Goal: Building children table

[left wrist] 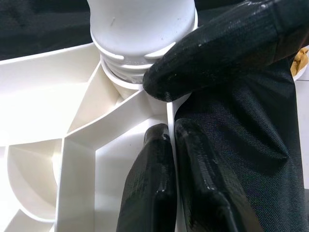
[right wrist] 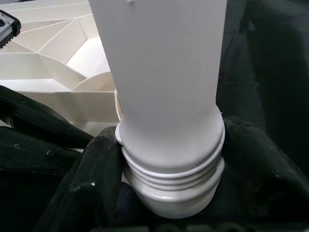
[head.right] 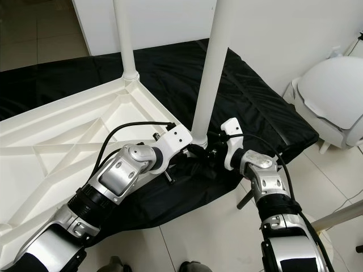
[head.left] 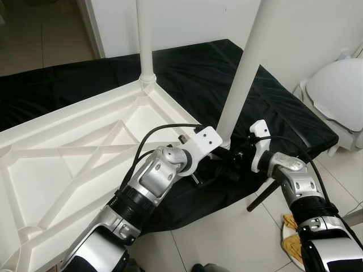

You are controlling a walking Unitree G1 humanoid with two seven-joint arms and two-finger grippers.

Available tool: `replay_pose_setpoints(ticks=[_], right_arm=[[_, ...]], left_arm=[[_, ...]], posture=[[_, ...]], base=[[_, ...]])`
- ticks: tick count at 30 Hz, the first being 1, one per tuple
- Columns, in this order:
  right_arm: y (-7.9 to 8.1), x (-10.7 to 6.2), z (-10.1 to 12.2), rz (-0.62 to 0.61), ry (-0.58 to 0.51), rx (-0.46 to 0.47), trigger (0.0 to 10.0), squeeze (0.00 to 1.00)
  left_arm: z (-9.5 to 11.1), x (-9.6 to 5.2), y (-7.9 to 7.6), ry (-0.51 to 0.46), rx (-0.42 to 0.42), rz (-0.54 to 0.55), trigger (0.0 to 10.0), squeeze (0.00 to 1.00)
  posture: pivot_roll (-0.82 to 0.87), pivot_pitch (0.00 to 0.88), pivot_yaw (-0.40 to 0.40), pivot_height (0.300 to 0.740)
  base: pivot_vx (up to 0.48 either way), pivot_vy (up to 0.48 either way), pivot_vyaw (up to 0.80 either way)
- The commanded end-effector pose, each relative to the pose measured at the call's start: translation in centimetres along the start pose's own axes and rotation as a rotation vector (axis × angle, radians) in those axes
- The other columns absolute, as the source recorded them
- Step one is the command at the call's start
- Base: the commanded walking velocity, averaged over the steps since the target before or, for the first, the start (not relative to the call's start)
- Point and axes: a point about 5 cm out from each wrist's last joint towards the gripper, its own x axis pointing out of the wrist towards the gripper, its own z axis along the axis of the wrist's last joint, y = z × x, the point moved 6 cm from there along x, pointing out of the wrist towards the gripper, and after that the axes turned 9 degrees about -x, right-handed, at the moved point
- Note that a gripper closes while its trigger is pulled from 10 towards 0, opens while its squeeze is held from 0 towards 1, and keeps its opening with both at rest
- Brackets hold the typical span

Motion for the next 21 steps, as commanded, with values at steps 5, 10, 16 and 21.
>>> replay_pose_setpoints(ticks=[5,10,16,21], right_arm=[[0.3,0.2,-0.5,-0.039,-0.009,0.032,0.0,0.0],[0.4,0.8,-1.0,-0.145,0.015,0.044,0.0,0.0],[0.3,1.7,-1.2,-0.333,0.039,0.108,0.0,0.0],[1.2,2.7,-1.2,-0.55,0.066,0.222,0.0,0.0]], left_arm=[[0.5,0.2,-0.3,0.002,0.031,-0.009,10.0,0.0],[0.8,0.2,-0.3,-0.005,0.031,-0.008,10.0,0.0],[0.9,0.2,-0.2,-0.011,0.029,-0.003,10.0,0.0],[0.9,0.1,-0.1,-0.011,0.03,0.004,10.0,0.0]], posture=[[-0.09,0.101,0.007,0.74],[-0.08,0.101,-0.004,0.74],[-0.08,0.102,-0.012,0.74],[-0.08,0.1,-0.014,0.74]], base=[[0.0,0.0,0.0],[0.0,0.0,0.0],[0.0,0.0,0.0],[0.0,0.0,0.0]])
